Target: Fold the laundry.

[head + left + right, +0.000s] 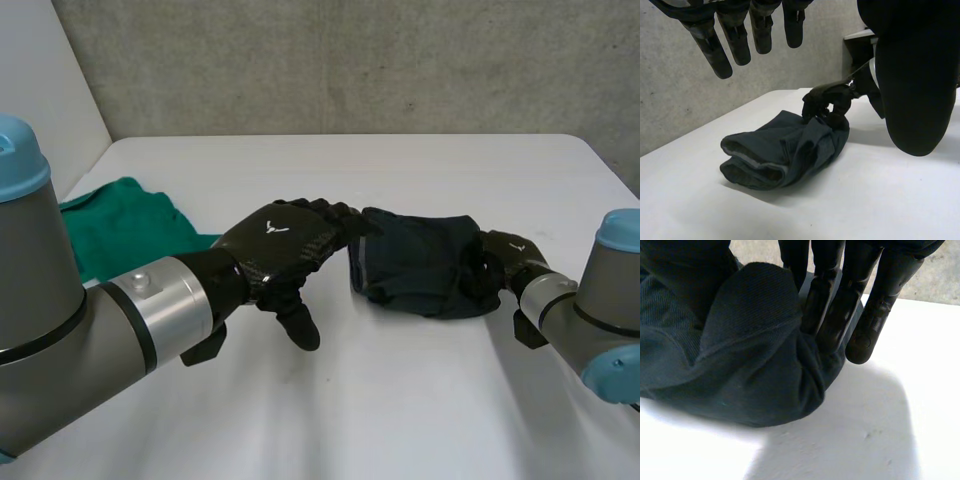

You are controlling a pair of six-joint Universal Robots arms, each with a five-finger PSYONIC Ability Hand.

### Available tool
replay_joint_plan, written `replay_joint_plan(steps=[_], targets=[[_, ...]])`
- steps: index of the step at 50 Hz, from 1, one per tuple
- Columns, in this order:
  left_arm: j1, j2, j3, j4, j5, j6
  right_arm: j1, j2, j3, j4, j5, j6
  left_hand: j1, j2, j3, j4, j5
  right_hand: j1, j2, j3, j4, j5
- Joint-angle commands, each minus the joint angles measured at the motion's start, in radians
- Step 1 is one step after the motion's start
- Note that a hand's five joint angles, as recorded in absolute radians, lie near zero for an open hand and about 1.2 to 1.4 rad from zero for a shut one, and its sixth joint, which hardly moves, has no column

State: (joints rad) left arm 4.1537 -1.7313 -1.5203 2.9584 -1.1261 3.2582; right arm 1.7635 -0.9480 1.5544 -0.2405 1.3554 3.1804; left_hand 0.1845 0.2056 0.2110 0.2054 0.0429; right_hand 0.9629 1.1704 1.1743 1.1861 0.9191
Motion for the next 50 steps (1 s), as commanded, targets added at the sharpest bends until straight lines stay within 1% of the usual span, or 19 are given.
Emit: replay_joint_plan(steps=[1, 3, 4, 5, 6, 7, 11, 13, 14, 19, 24, 29, 43, 45, 47, 48, 49, 50], targets=[[0.011, 0.006, -0.011, 0.004, 0.0, 0.0, -0.007, 0.058, -0.128, 0.044, 0.008, -0.161, -0.009, -0.03, -0.036, -0.03, -0.042, 0.433, 0.226, 0.222, 0.21, 0.303], [0.013, 0.006, -0.012, 0.002, -0.001, 0.0, -0.009, 0.061, -0.151, 0.116, 0.008, -0.192, -0.009, -0.03, -0.036, -0.03, -0.042, 0.433, 0.226, 0.222, 0.21, 0.303], [0.011, 0.007, -0.014, 0.002, -0.001, 0.0, -0.009, 0.061, -0.154, 0.148, 0.007, -0.198, -0.009, -0.03, -0.036, -0.03, -0.042, 0.336, 0.128, 0.124, 0.112, 0.205], [0.011, 0.007, -0.015, 0.002, -0.003, 0.0, -0.009, 0.06, -0.154, 0.177, 0.005, -0.201, -0.009, -0.03, -0.036, -0.03, -0.042, -0.003, -0.21, -0.214, -0.226, -0.133], [0.011, 0.009, -0.021, 0.002, -0.003, 0.0, -0.009, 0.054, -0.148, 0.231, -0.008, -0.198, -0.009, -0.03, -0.036, -0.03, -0.042, -0.602, -0.809, -0.813, -0.825, -0.732], [0.013, 0.009, -0.024, 0.002, -0.003, 0.0, -0.009, 0.051, -0.145, 0.246, -0.01, -0.197, -0.009, -0.03, -0.036, -0.03, -0.042, -0.672, -0.879, -0.883, -0.895, -0.802], [0.019, 0.016, -0.031, 0.004, -0.001, 0.0, -0.01, 0.014, -0.084, 0.245, -0.016, -0.194, -0.009, -0.03, -0.036, -0.03, -0.042, -0.788, -0.996, -1.0, -1.012, -0.919], [0.02, 0.018, -0.031, 0.004, -0.003, 0.0, -0.012, -0.023, -0.048, 0.228, -0.018, -0.194, -0.009, -0.03, -0.036, -0.03, -0.042, -0.788, -0.996, -1.0, -1.012, -0.919], [0.022, 0.019, -0.032, 0.004, -0.003, 0.0, -0.016, -0.063, -0.015, 0.211, -0.019, -0.191, -0.009, -0.03, -0.036, -0.03, -0.042, -0.788, -0.996, -1.0, -1.012, -0.919], [0.02, 0.022, -0.032, 0.004, -0.003, 0.0, -0.027, -0.124, 0.052, 0.181, -0.019, -0.162, -0.009, -0.03, -0.036, -0.03, -0.042, -0.788, -0.996, -1.0, -1.012, -0.919], [0.02, 0.027, -0.035, 0.004, -0.001, 0.0, -0.029, -0.134, 0.102, 0.175, -0.021, -0.125, -0.009, -0.03, -0.036, -0.03, -0.042, -0.788, -0.996, -1.0, -1.012, -0.919], [0.022, 0.033, -0.049, 0.005, 0.0, 0.0, -0.032, -0.141, 0.156, 0.132, -0.022, -0.109, -0.009, -0.03, -0.036, -0.03, -0.042, -0.788, -0.996, -1.0, -1.012, -0.919], [0.025, 0.032, -0.07, 0.021, 0.005, 0.0, -0.03, -0.141, 0.158, 0.093, -0.021, -0.111, -0.009, -0.03, -0.036, -0.03, -0.042, -0.788, -0.996, -1.0, -1.012, -0.919], [0.026, 0.032, -0.07, 0.024, 0.003, 0.0, -0.03, -0.134, 0.153, 0.076, -0.022, -0.112, -0.009, -0.03, -0.036, -0.03, -0.042, -0.746, -0.954, -0.957, -0.969, -0.877], [0.026, 0.032, -0.072, 0.031, 0.003, 0.0, -0.027, -0.117, 0.135, 0.064, -0.024, -0.122, -0.009, -0.03, -0.036, -0.03, -0.042, -0.655, -0.863, -0.867, -0.878, -0.786], [0.026, 0.032, -0.072, 0.033, 0.003, 0.0, -0.026, -0.108, 0.125, 0.063, -0.021, -0.123, -0.009, -0.03, -0.036, -0.03, -0.042, -0.573, -0.781, -0.785, -0.797, -0.704], [0.026, 0.032, -0.074, 0.034, 0.003, 0.0, -0.023, -0.091, 0.112, 0.063, -0.015, -0.125, -0.009, -0.03, -0.036, -0.03, -0.042, -0.366, -0.574, -0.578, -0.589, -0.497], [0.026, 0.032, -0.074, 0.034, 0.003, 0.0, -0.022, -0.088, 0.105, 0.063, -0.015, -0.125, -0.009, -0.03, -0.036, -0.03, -0.042, -0.254, -0.461, -0.465, -0.477, -0.384]])
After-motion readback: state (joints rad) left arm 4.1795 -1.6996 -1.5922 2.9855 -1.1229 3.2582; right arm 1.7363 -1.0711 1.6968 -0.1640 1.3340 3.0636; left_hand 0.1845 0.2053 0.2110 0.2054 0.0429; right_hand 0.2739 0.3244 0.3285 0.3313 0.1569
